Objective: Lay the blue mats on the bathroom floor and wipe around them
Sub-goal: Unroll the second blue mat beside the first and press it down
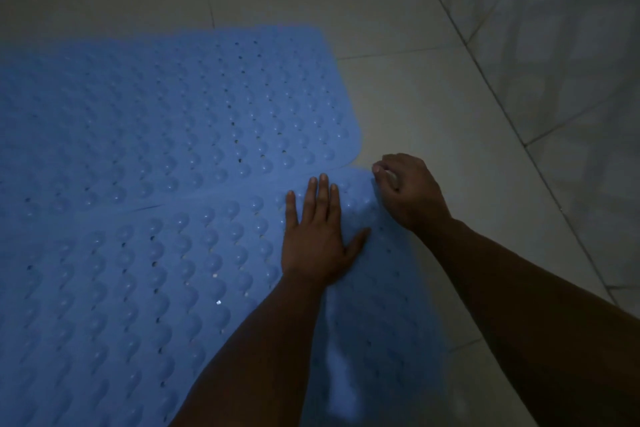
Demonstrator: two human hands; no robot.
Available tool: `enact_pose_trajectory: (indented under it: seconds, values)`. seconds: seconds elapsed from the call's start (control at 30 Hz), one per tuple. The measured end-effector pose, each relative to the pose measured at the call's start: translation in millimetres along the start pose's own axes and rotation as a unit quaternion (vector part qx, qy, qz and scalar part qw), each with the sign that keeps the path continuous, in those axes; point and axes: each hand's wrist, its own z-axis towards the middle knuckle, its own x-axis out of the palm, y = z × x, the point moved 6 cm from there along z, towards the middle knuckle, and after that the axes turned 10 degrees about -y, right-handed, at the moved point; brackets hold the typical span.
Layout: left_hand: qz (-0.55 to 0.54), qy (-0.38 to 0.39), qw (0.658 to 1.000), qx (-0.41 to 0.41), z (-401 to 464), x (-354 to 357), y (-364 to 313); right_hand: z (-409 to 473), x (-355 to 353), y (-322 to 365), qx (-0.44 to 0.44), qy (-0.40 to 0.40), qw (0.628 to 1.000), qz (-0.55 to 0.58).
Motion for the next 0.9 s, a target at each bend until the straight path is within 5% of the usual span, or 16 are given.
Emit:
enact_pose_trajectory:
  seconds: [0.2,0.37,0.57,0.9]
  values:
    - [-0.05,0.032,0.997,-0.041,6.1,-7.3,-0.6,-13.4,-9.4,8.2,-0.027,0.02,0.999,-0.014]
    - [-0.13,0.165,0.975,-0.067,38.0,-39.2,8.1,-20.2,-8.4,39.0,-0.046,0.091,0.993,-0.051]
    - [-0.094,-0.017,0.994,-0.046,22.1,-73.5,26.3,-57.8,43.6,55.1,-0.105,0.22,0.962,-0.125]
    - [-0.079,-0.129,0.988,-0.039,3.6,-60.5,43.9,-78.4,52.6,53.2,-0.153,0.069,0.982,-0.088]
